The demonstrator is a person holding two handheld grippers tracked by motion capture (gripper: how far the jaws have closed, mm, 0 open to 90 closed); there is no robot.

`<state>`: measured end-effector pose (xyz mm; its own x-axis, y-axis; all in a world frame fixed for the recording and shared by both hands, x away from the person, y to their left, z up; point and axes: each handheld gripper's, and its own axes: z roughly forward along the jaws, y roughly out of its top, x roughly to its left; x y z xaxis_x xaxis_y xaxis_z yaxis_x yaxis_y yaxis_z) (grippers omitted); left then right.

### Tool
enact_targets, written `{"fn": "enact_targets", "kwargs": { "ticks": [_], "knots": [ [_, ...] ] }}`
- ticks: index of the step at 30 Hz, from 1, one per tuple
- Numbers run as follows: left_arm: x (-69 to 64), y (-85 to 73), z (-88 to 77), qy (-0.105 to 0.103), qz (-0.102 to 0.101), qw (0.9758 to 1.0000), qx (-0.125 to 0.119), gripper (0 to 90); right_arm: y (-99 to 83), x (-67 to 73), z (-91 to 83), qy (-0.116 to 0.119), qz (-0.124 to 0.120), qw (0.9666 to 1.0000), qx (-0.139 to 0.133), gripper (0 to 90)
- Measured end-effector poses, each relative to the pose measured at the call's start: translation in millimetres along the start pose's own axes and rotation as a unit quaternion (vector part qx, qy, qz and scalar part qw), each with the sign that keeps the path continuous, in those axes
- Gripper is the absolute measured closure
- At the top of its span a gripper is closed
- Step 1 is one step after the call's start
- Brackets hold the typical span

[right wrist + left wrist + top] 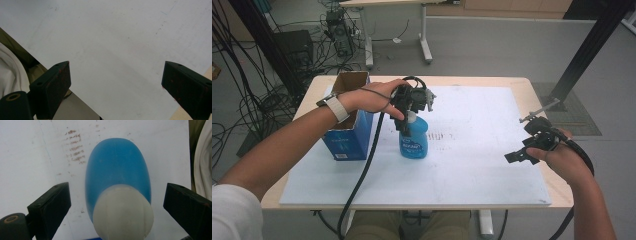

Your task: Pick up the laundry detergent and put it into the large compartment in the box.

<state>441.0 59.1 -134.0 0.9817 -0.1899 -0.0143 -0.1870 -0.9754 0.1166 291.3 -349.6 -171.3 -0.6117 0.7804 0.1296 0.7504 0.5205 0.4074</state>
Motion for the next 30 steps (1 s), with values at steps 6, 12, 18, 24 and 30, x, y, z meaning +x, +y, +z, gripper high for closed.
{"fn": "enact_targets", "kwargs": {
  "ticks": [6,12,18,24,30],
  "knots": [
    [0.1,0.2,0.9,-0.001,0.001,1.0000,0.000,7.9,-0.4,0.0,0.0,0.000,0.000,1.0000,0.000,8.8],
    [0.2,-0.9,1.0,-0.001,-0.001,1.0000,0.000,7.9,-0.3,-0.1,0.0,0.000,0.001,1.0000,0.000,8.8],
    [-0.2,-0.8,1.0,0.000,-0.001,1.0000,0.000,7.8,0.2,0.3,-0.2,-0.001,0.001,1.0000,0.000,8.7],
    [-0.2,-1.1,1.2,0.000,0.000,1.0000,0.000,7.9,0.0,0.2,-0.1,-0.001,0.001,1.0000,-0.001,8.7],
    [-0.4,-1.4,1.4,0.000,-0.001,1.0000,0.000,7.8,0.3,0.3,0.0,0.000,0.002,1.0000,0.000,8.7]
  ]
}}
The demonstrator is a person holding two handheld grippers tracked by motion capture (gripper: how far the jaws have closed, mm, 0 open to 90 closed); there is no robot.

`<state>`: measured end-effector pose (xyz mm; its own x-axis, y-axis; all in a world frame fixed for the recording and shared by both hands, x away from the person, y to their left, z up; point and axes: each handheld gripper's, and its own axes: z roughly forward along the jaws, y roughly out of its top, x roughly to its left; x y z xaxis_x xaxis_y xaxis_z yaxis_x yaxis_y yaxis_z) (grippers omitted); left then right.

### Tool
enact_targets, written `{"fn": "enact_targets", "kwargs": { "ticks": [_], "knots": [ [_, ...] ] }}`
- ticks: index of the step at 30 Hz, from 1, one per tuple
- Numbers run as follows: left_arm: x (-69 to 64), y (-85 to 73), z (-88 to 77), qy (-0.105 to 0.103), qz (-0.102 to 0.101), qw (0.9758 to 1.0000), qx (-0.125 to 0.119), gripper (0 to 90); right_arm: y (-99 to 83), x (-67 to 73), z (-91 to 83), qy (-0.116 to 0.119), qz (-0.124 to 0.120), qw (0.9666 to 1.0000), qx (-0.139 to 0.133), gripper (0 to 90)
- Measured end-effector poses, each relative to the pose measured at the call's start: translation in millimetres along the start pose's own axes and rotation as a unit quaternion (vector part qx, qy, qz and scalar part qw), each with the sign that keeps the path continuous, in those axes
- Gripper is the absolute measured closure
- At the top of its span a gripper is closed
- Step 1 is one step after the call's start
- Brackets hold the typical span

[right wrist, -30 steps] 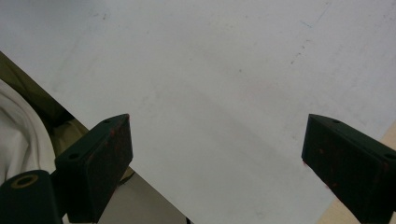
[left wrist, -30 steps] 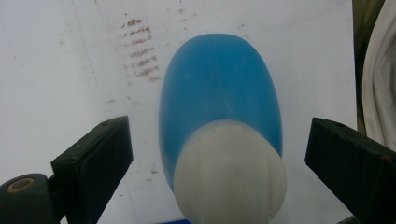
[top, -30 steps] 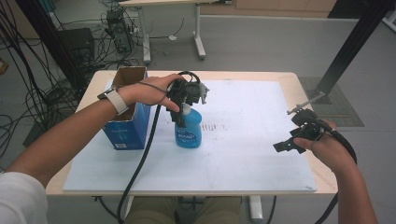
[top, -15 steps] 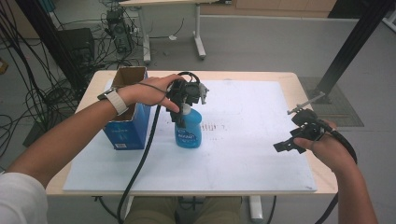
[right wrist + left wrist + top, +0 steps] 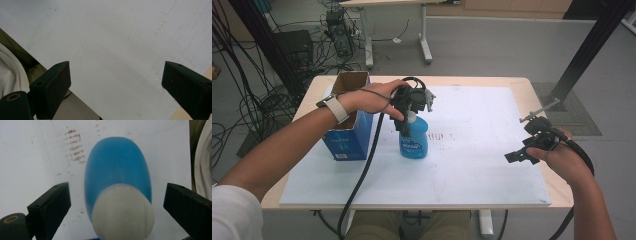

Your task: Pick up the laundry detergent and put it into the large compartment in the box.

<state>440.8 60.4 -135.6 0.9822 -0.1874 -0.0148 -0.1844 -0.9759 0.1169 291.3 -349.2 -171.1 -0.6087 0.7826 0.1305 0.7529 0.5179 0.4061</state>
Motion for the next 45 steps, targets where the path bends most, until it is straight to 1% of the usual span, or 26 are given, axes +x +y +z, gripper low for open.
{"fn": "enact_targets", "kwargs": {
  "ticks": [45],
  "knots": [
    [0.9,-1.8,2.8,0.000,-0.003,1.0000,-0.001,7.9,-1.3,-1.1,0.1,0.000,0.001,1.0000,-0.001,8.8]
  ]
}}
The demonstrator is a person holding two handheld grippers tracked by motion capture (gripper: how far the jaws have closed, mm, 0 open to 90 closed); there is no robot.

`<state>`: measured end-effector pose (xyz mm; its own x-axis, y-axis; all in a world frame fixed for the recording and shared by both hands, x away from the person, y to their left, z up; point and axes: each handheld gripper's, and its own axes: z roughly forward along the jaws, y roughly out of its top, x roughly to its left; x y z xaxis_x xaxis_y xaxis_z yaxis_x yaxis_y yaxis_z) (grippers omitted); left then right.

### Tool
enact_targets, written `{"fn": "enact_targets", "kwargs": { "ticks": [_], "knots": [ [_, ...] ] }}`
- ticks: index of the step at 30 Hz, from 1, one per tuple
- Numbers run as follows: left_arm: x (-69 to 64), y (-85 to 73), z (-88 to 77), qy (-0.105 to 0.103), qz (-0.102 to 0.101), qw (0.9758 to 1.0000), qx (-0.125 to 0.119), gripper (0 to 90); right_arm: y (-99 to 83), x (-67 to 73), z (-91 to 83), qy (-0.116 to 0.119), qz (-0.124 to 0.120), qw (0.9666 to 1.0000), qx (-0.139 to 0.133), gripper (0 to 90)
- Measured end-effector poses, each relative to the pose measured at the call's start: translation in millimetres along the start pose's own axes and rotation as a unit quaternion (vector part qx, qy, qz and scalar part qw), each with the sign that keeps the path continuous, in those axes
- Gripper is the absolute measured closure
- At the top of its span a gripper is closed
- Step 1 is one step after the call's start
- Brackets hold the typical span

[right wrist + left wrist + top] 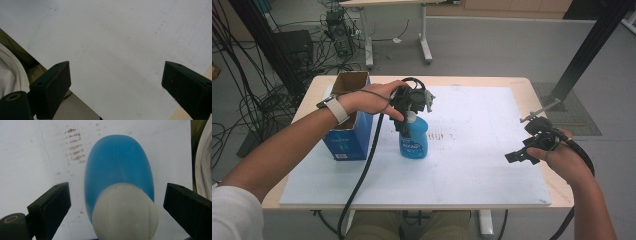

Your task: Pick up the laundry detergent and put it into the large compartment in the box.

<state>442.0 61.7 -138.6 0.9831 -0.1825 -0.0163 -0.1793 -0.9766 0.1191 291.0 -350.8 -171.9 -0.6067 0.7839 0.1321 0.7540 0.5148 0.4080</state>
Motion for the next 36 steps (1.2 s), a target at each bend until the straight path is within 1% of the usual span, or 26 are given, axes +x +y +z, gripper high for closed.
{"fn": "enact_targets", "kwargs": {
  "ticks": [21,36],
  "knots": [
    [-0.9,0.2,1.5,0.003,0.002,1.0000,0.001,8.4,-1.9,-0.2,-0.4,0.000,0.001,1.0000,-0.002,8.8],
    [-1.8,0.7,8.0,0.006,0.003,1.0000,0.003,9.5,-3.6,-1.3,0.9,0.000,0.002,1.0000,-0.002,8.8]
  ]
}}
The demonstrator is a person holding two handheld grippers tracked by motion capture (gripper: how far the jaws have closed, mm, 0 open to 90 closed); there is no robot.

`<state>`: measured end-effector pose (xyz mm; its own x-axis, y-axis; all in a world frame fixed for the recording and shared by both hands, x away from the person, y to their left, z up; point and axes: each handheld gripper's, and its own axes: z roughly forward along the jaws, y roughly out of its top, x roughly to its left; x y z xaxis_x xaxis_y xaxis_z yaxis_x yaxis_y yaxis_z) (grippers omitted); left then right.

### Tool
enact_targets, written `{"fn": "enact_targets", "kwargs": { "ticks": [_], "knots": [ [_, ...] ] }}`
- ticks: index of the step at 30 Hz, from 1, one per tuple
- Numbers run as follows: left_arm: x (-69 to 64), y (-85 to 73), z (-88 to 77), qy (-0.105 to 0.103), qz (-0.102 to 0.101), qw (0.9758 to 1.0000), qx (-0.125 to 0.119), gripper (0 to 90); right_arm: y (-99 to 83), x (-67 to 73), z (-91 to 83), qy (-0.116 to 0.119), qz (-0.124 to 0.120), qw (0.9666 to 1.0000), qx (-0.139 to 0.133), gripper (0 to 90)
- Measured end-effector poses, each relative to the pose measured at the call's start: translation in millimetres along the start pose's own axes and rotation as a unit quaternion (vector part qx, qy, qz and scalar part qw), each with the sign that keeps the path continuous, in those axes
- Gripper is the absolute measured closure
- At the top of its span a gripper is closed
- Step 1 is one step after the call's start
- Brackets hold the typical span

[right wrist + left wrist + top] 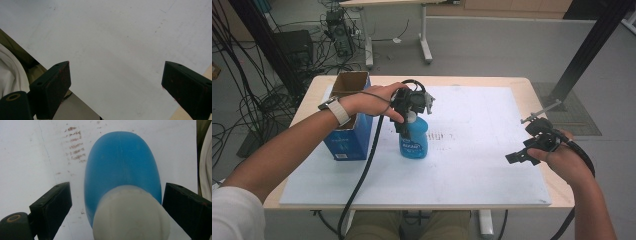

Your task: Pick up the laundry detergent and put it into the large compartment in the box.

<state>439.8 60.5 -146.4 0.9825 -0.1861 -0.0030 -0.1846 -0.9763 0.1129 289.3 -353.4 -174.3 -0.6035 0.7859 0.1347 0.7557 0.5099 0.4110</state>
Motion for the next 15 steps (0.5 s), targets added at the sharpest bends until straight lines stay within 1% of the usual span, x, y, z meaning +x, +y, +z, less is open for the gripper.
{"fn": "enact_targets", "kwargs": {
  "ticks": [6,15],
  "knots": [
    [-2.6,3.6,2.3,0.003,0.006,1.0000,0.005,11.6,-0.4,-0.3,0.6,0.001,0.000,1.0000,0.000,8.8],
    [-3.5,5.6,8.4,0.001,0.007,0.9999,0.009,14.7,-2.1,-0.7,0.8,0.001,0.002,1.0000,0.000,8.8]
  ]
}}
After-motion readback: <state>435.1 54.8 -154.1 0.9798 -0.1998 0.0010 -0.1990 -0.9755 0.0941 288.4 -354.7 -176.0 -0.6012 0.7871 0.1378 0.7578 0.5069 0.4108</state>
